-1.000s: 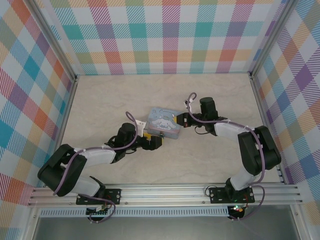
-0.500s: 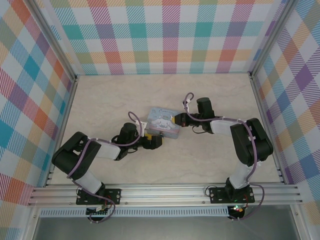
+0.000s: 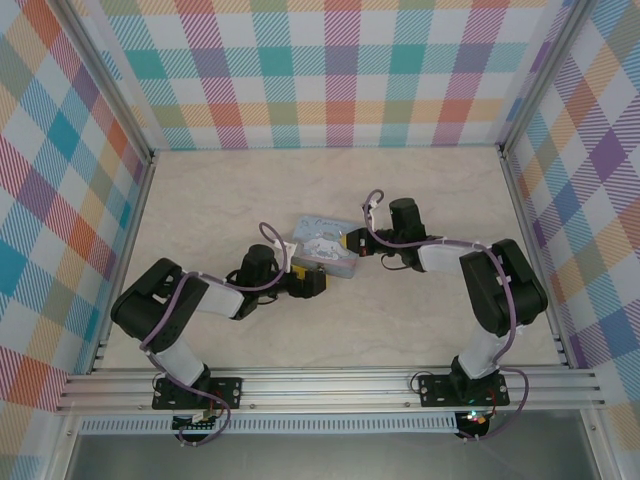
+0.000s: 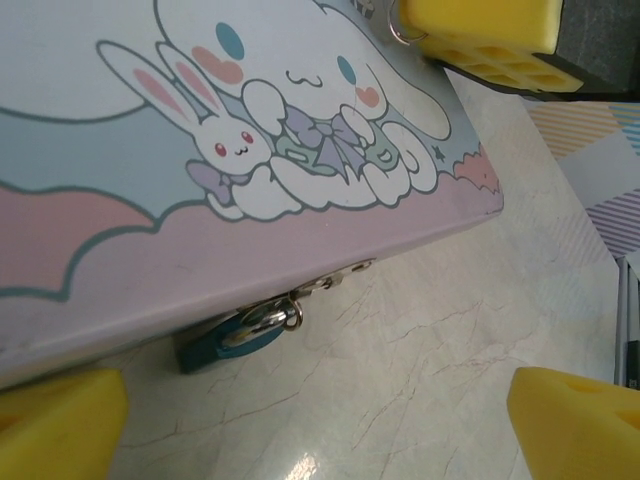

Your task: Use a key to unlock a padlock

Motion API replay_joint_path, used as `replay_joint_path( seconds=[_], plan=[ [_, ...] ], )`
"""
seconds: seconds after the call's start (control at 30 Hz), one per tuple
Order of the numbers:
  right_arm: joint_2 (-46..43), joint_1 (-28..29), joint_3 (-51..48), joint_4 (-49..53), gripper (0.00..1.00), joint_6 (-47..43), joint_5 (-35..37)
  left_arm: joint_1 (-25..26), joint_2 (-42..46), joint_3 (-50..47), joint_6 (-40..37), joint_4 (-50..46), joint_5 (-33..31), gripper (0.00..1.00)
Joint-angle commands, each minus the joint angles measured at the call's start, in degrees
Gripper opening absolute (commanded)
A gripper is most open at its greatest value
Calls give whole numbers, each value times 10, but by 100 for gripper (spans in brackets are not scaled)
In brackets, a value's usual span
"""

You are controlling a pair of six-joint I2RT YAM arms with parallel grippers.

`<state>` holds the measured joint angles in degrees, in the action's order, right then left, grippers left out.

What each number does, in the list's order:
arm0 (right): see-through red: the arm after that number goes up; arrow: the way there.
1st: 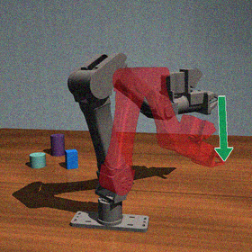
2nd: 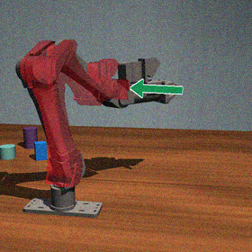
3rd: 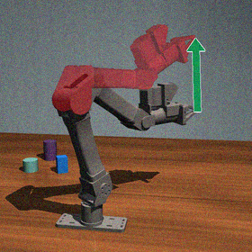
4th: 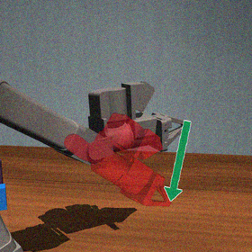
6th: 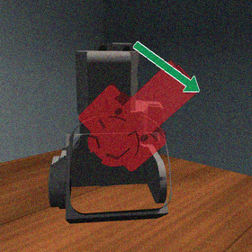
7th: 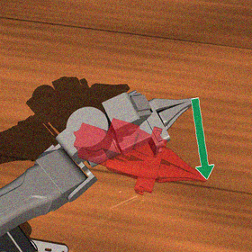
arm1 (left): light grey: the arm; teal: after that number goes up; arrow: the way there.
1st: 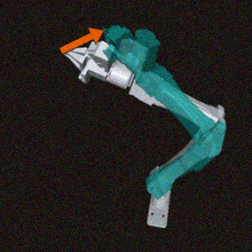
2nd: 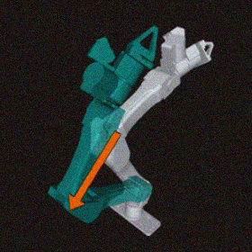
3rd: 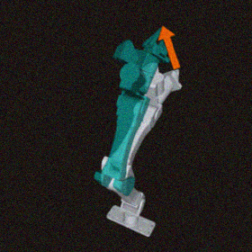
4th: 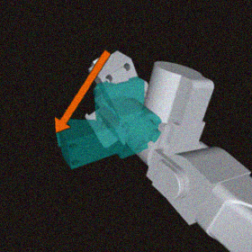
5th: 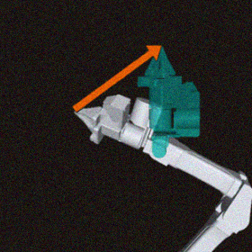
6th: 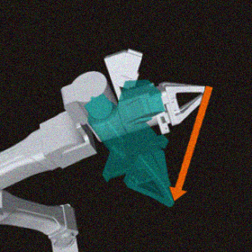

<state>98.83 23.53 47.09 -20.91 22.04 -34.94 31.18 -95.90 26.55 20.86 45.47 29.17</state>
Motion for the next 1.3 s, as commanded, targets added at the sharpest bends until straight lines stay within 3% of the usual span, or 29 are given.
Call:
replay_joint_path(
  seconds=[0.0, 0.33, 0.7, 1.27],
  plan=[
    [12, 11, -39, 75, 0, 15, 4, -6, -20, 14, -28, 35, 29, 93],
    [3, 13, -38, 77, 0, 15, 3, -3, -59, 18, -37, 82, 53, 89],
    [-8, 17, -47, 75, 0, 15, 12, 5, -93, 41, 12, 103, 109, 74],
    [-14, 19, -58, 63, 0, 18, 15, 15, -74, 18, 125, 174, 83, 71]
  ],
)
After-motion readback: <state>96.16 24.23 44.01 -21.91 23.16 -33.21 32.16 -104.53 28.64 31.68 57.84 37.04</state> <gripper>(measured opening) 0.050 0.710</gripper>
